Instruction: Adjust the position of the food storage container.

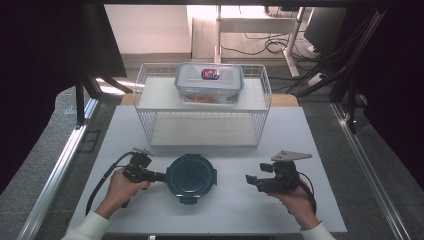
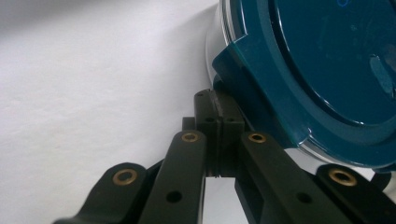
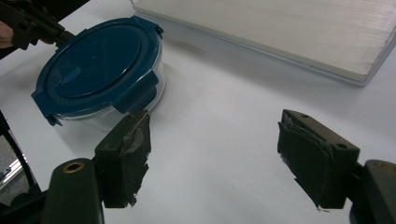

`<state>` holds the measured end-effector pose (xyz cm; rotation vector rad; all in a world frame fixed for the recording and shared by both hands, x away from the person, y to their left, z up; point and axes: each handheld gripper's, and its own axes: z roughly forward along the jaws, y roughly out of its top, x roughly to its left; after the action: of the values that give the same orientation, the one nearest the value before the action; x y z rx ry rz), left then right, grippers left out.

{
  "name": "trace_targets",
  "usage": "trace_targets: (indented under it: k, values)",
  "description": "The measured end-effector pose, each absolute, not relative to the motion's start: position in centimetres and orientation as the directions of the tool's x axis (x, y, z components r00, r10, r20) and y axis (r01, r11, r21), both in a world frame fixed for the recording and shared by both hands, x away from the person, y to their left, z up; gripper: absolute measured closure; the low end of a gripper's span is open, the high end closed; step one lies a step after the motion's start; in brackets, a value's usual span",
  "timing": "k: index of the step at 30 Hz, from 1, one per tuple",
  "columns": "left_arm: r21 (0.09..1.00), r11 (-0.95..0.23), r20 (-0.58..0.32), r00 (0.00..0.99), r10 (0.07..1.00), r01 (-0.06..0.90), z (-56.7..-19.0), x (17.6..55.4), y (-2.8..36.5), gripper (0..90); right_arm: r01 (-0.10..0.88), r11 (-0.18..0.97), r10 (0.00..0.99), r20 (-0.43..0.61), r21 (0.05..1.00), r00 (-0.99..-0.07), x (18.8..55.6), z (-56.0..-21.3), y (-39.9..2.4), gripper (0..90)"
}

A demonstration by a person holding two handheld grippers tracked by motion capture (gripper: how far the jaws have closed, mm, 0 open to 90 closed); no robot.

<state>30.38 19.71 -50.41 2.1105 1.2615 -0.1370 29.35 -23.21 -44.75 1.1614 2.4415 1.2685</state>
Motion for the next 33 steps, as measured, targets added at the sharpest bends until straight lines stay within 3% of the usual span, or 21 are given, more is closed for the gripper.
trace_targets:
  k: [27,33]
  values:
    - [0.505,-0.355,-0.437,0.588,0.681,0.787,-50.5,30.3,14.8,90.0,0.576,0.33,0.706,0.209,0.748,-0.676,29.6,-44.9,-23.7,25.4]
    - [0.594,-0.292,-0.376,0.58,0.723,0.749,-48.6,30.1,16.0,90.0,0.578,0.317,0.712,0.214,0.752,-0.668,29.5,-44.8,-24.2,25.4]
